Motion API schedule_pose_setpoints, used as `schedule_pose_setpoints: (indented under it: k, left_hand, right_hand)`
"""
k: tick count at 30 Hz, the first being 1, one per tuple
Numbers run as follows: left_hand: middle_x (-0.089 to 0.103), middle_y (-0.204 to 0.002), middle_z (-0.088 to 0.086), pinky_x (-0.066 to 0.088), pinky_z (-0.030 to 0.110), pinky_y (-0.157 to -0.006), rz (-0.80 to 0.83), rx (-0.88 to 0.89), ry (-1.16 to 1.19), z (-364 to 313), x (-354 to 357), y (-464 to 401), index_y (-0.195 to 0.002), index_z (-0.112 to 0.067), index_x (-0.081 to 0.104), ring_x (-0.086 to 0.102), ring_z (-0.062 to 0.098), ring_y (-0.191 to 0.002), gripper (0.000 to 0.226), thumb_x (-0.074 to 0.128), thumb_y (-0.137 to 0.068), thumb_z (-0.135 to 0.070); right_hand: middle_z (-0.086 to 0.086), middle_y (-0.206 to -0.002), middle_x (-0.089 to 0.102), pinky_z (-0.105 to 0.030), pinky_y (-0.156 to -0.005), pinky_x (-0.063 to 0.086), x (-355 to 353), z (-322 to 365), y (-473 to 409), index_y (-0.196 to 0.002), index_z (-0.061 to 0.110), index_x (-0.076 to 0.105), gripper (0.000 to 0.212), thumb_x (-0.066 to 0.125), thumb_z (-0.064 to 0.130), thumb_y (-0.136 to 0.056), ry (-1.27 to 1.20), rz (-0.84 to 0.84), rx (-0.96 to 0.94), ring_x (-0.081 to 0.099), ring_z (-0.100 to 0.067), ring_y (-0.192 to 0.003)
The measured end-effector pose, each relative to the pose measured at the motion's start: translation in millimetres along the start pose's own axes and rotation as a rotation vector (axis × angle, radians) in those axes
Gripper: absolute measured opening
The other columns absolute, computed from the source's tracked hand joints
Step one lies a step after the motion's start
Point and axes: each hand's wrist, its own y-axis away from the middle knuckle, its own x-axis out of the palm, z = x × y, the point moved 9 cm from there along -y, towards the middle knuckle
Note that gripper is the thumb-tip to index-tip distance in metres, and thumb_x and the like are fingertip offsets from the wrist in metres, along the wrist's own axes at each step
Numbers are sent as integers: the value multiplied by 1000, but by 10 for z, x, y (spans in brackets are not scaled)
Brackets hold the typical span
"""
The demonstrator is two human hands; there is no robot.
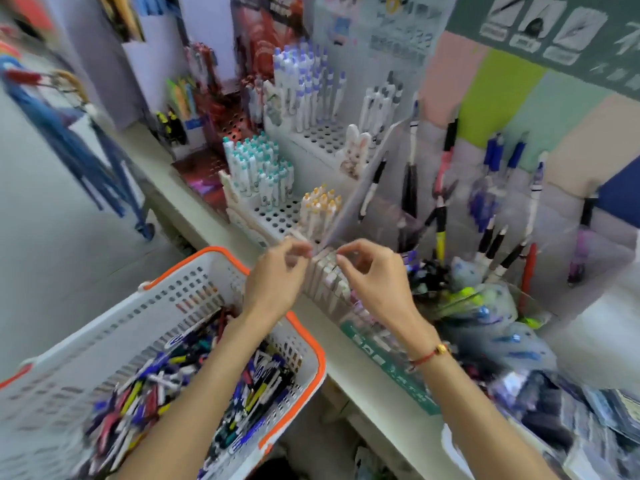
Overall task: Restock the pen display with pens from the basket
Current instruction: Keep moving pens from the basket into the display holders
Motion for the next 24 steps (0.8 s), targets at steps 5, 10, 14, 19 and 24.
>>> schedule_pose_setpoints:
  k: [5, 10, 14, 19, 24]
  left_hand:
    - [70, -89, -17, 53, 33, -85, -126, -207, 14, 897, -358, 636, -97, -28, 67, 67, 7, -89, 29, 53, -90, -3]
    - [66, -89, -21, 53, 30, -78, -286, -412, 36, 1682, -672, 1226, -95, -31, 64, 65, 4, -86, 28, 51, -94, -6]
    - [67, -96, -17, 53, 29, -76, -321, -556, 26, 2367, -827, 1616, -98, -28, 65, 61, -1, -84, 24, 52, -97, -8]
    - [63, -127, -2, 48, 32, -81, -163, -785, -105, 3209, -850, 2084, -116, -24, 64, 62, 19, -103, 28, 44, -101, -12]
    - [58, -134, 4, 35, 24, -48, 105, -873, -282, 3708, -708, 2389, -137, -22, 52, 54, 16, -64, 39, 43, -101, -10]
  right_hand:
    - [9, -62, 64, -32, -61, 49, 1044, -15, 409, -88, 26, 71, 8, 64, 22, -89, -20, 315, 40, 62, -12, -64]
    - [-1, -75, 70, -39, -62, 51, 1937, 45, 881, -89, 22, 71, 12, 61, 24, -93, 10, 640, -32, 63, -17, -69]
    - [-4, -91, 69, -30, -66, 45, 2532, 4, 1155, -101, 14, 71, 20, 56, 27, -97, 135, 879, -60, 62, -18, -80]
    - [-11, -94, 71, -43, -71, 56, 3245, -156, 1332, -102, 12, 69, 22, 50, 24, -98, 378, 1038, -112, 65, -31, -84]
    - [-10, -117, 63, -42, -85, 51, 3880, 127, 1654, -123, 12, 60, 29, 48, 7, -97, 400, 1097, -380, 57, -30, -109]
